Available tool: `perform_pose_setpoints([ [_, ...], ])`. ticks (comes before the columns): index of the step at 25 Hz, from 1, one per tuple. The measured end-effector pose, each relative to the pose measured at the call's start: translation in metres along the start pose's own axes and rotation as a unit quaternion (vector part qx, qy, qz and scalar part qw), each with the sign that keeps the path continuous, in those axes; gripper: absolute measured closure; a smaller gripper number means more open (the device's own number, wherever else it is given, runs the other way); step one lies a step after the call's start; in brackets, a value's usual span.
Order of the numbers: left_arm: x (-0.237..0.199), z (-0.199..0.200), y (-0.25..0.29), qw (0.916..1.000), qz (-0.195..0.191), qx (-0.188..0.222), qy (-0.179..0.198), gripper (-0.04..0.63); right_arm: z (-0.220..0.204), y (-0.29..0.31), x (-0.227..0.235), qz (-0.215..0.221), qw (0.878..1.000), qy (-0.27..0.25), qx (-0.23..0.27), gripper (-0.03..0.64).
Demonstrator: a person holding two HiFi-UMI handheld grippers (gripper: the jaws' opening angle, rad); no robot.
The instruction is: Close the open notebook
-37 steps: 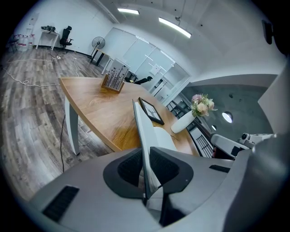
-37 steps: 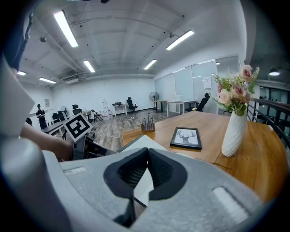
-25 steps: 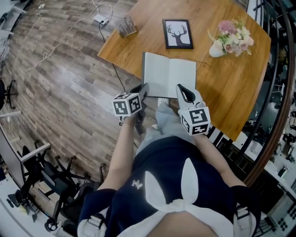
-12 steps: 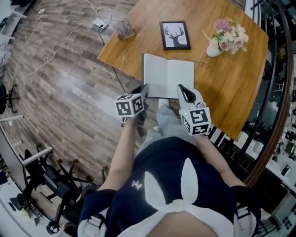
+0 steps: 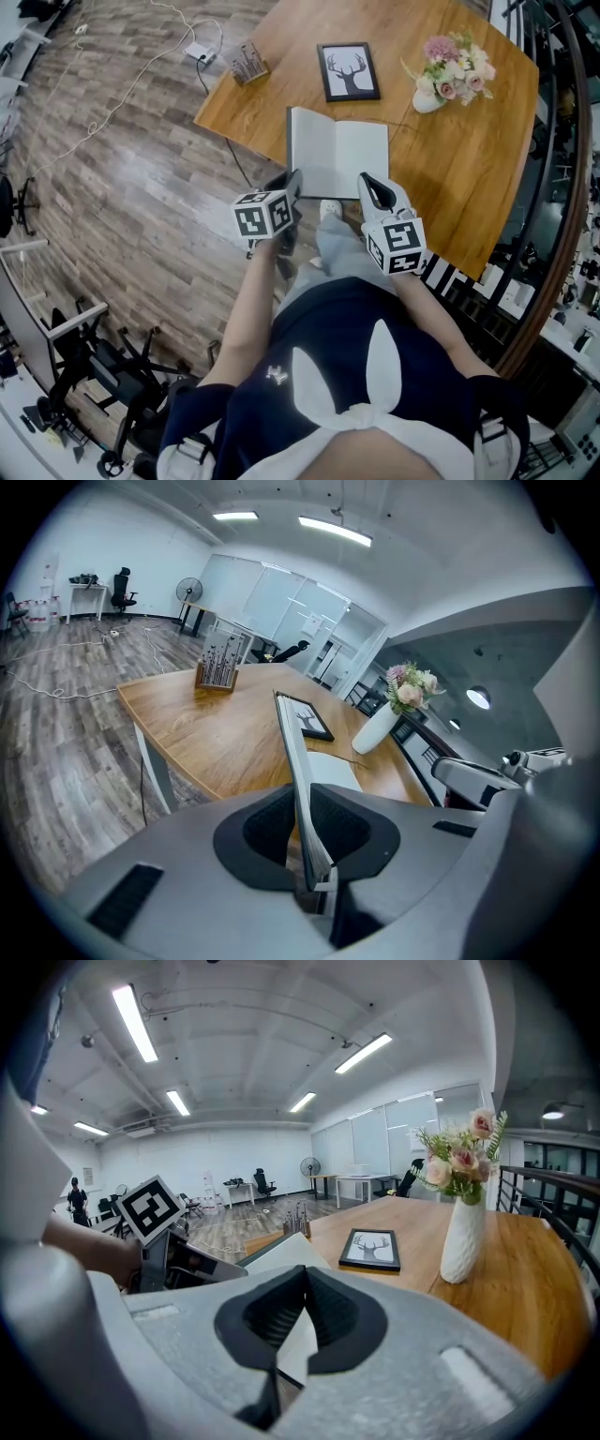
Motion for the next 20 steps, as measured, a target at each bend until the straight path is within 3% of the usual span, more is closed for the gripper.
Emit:
perform_pose_setpoints([
  [20, 0.024, 0.004, 0.001, 0.9998, -0.020, 0.005, 0.008, 0.532, -0.003, -0.009, 0.005, -0.010, 1.000, 0.007, 0.005, 0.618],
])
Point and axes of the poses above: the fingertips, and each gripper's own axes: y forward along the fingers, x to its right, z out of its top, the point moved 8 cm from there along -y, backward along the fingers, and after that the axes turned 7 degrees about x, right-handed, at the moved point
